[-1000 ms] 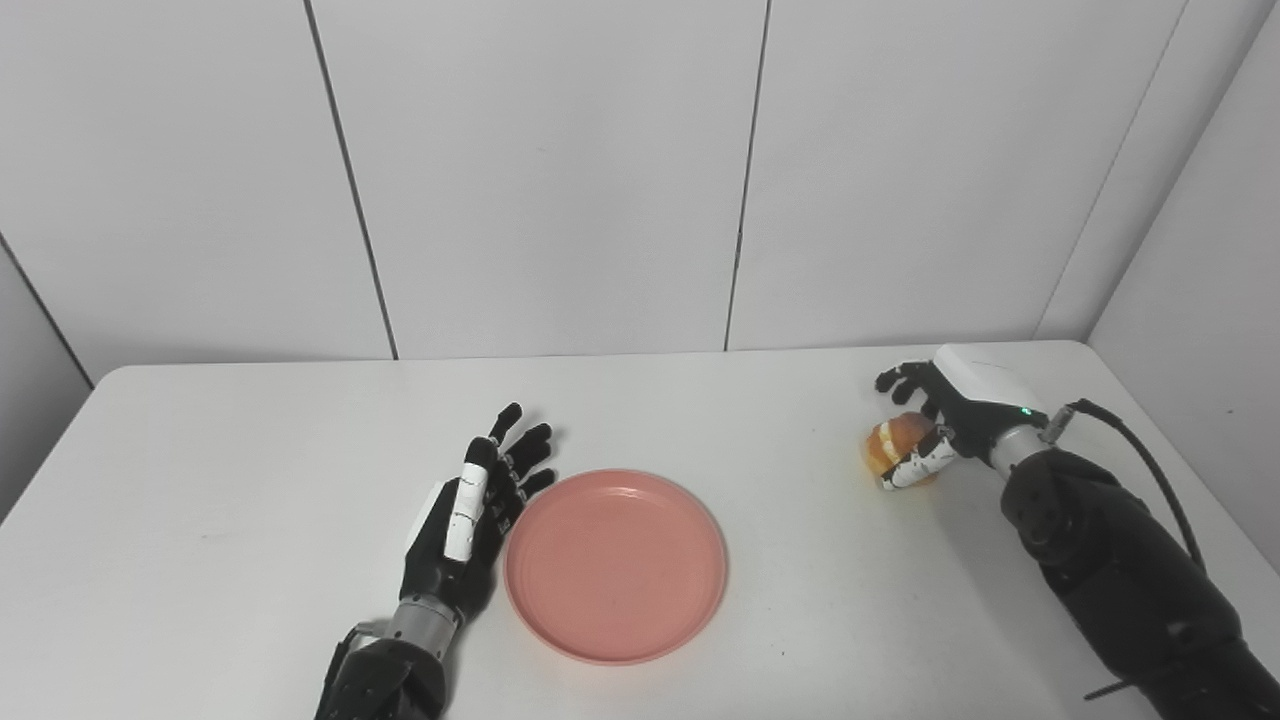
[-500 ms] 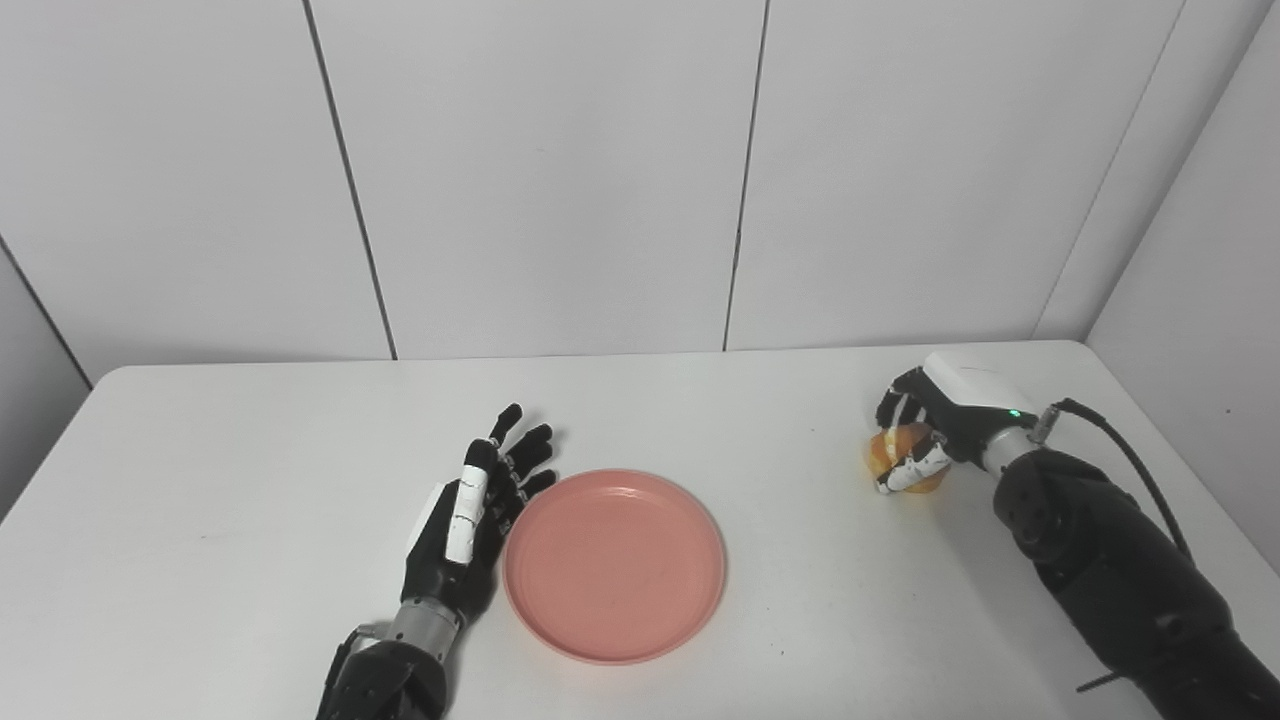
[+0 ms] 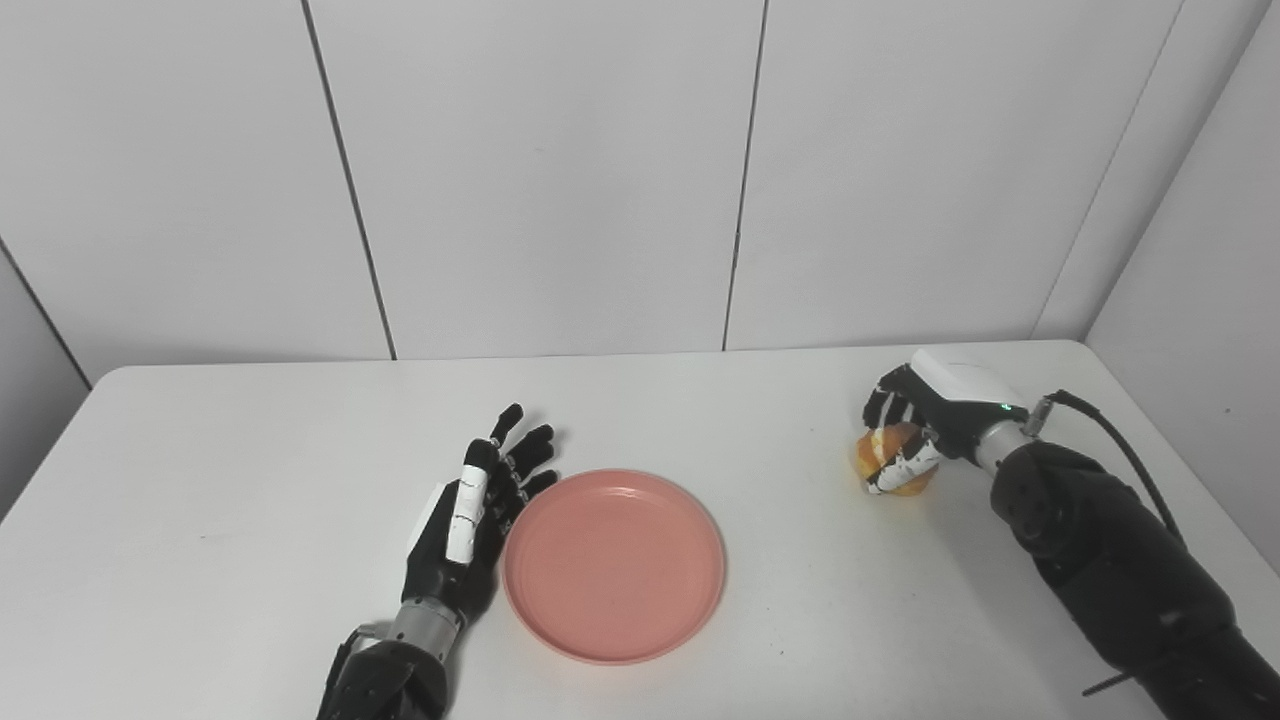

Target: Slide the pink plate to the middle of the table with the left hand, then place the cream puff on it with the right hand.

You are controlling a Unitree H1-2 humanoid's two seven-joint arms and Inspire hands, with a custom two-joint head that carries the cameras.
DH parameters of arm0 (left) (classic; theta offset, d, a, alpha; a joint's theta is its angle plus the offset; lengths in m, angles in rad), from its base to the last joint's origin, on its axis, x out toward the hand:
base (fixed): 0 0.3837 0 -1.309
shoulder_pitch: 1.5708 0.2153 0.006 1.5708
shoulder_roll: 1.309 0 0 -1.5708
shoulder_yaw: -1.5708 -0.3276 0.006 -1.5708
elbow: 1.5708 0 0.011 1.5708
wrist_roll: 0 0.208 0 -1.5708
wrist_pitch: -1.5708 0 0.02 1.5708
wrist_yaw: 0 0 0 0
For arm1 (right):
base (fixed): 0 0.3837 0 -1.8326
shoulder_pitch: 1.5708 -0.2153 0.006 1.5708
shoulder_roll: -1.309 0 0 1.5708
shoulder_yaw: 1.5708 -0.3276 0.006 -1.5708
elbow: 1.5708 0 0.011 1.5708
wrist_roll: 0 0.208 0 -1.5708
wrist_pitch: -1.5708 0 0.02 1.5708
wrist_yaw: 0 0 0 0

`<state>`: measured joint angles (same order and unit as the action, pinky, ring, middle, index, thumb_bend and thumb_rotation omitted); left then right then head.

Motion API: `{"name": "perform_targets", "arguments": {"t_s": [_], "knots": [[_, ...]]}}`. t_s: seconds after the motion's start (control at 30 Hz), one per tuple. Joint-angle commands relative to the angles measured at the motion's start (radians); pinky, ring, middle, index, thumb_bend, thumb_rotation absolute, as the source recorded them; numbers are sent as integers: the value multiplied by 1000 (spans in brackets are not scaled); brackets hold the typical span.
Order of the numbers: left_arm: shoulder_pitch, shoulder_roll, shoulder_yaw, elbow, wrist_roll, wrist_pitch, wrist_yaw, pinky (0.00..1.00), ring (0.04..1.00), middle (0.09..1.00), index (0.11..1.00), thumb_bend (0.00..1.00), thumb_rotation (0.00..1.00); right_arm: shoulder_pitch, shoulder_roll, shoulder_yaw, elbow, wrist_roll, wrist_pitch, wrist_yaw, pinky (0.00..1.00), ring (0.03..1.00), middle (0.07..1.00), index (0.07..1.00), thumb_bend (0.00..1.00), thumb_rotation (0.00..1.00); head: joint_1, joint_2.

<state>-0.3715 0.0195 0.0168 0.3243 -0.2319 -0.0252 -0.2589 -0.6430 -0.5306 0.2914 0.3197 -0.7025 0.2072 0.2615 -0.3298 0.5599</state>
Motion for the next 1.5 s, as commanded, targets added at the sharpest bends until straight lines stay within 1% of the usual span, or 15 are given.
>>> {"name": "perform_targets", "arguments": {"t_s": [0.0,0.23,0.33,0.4,0.6,0.63,0.67,0.7,0.87,0.9,1.0,1.1,1.17,1.3,1.47], "knots": [[19,-11,-7,16,4,22,9,868,914,894,951,794,944,-60,-36,-19,-61,-6,2,0,359,418,492,510,519,0,2,-1],[13,-15,-9,26,11,15,16,852,905,883,947,789,944,-79,-29,-41,-180,10,20,64,316,396,477,530,515,0,9,-2],[14,-18,-11,23,15,17,21,839,903,885,943,787,944,-94,-28,-40,-225,19,-10,82,321,400,473,525,516,0,21,-2],[15,-21,-12,19,17,19,25,837,901,877,938,796,939,-101,-29,-37,-251,28,-36,87,342,417,487,507,518,0,35,0],[18,-34,-16,12,22,30,34,855,895,863,931,784,939,-113,-10,-26,-348,38,-31,121,338,426,503,491,519,0,90,7],[18,-37,-18,13,25,29,35,855,895,862,931,783,940,-116,-4,-24,-364,44,-38,128,337,426,504,490,519,0,111,9],[19,-40,-19,14,27,28,37,848,892,862,932,782,940,-118,1,-22,-374,49,-43,132,349,430,504,490,519,0,111,9],[20,-43,-21,12,31,29,40,843,891,861,932,782,940,-122,5,-19,-387,56,-52,137,357,432,503,489,519,0,136,13],[23,-54,-30,10,36,25,49,848,893,863,935,790,940,-133,35,-3,-419,85,-83,157,364,424,503,498,519,0,179,16],[25,-57,-32,8,35,26,52,851,893,863,936,789,941,-134,45,2,-429,82,-71,167,363,423,502,498,519,0,202,18],[29,-66,-38,3,38,29,61,865,894,865,936,793,933,-133,68,13,-447,74,-55,182,367,427,508,494,519,0,221,20],[27,-72,-42,12,40,20,67,870,898,867,932,810,923,-128,91,28,-450,61,-64,185,368,425,498,500,519,0,241,22],[28,-75,-43,15,40,18,68,859,895,865,931,818,921,-126,102,40,-452,51,-68,191,402,442,503,487,519,0,250,24],[29,-81,-44,16,35,15,65,871,899,868,940,818,921,-121,123,50,-448,63,-83,198,340,413,490,510,518,0,266,28],[22,-82,-48,30,41,4,65,871,894,863,951,831,915,-117,152,76,-450,55,-76,214,320,407,479,515,518,0,294,31]]}}
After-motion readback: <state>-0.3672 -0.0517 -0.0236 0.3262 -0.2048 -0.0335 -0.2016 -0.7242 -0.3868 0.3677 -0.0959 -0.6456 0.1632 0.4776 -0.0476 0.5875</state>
